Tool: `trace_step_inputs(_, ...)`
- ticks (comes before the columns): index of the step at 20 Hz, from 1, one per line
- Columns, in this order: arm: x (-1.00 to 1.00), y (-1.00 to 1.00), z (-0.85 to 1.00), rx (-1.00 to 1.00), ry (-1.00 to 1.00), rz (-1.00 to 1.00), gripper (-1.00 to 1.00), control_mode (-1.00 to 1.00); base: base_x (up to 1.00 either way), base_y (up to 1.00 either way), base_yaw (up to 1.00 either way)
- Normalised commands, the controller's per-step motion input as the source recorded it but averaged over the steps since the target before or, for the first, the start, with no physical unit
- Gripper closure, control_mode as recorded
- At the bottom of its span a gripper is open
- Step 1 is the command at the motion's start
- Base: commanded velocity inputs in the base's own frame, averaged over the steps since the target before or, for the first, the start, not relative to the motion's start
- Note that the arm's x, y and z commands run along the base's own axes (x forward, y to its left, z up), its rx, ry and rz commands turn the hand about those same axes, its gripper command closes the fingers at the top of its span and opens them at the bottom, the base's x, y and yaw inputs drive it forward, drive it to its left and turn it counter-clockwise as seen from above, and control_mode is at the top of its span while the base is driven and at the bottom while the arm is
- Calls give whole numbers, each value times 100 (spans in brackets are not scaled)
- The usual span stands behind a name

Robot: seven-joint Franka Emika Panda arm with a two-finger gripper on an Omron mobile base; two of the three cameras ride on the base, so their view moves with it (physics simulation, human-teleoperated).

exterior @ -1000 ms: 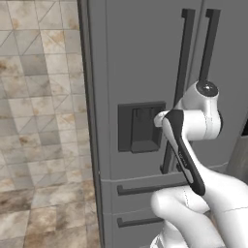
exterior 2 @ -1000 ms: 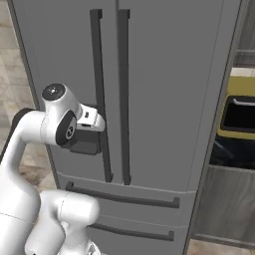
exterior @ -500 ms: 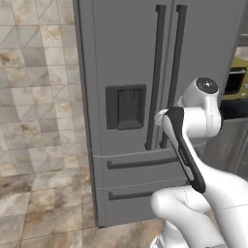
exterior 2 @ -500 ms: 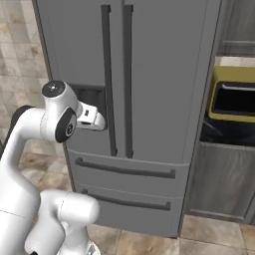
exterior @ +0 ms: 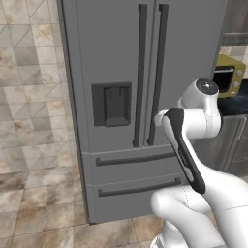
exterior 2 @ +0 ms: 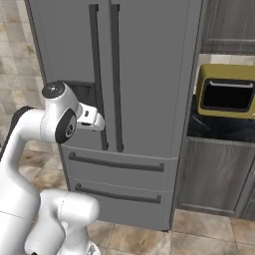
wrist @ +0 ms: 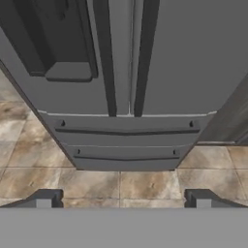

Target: Retrieve the butter from the fridge and place it on a plate on the dining table. Then retrieve the butter knife by the fridge and place it near the plate.

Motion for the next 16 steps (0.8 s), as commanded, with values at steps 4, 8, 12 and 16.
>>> trace_step_inputs(4, 0, 0, 0, 0, 0, 0, -100, 100, -9, -23, 0)
trace_step_inputs(8, 26, -15, 0, 0, -12, 0, -100, -100, 0, 0, 0)
trace_step_inputs(12, 99, -10, 0, 5, -11, 4, -100, -100, 0, 0, 0)
trace_step_inputs(16, 98, -3, 0, 3, -7, 0, -100, -100, 0, 0, 0)
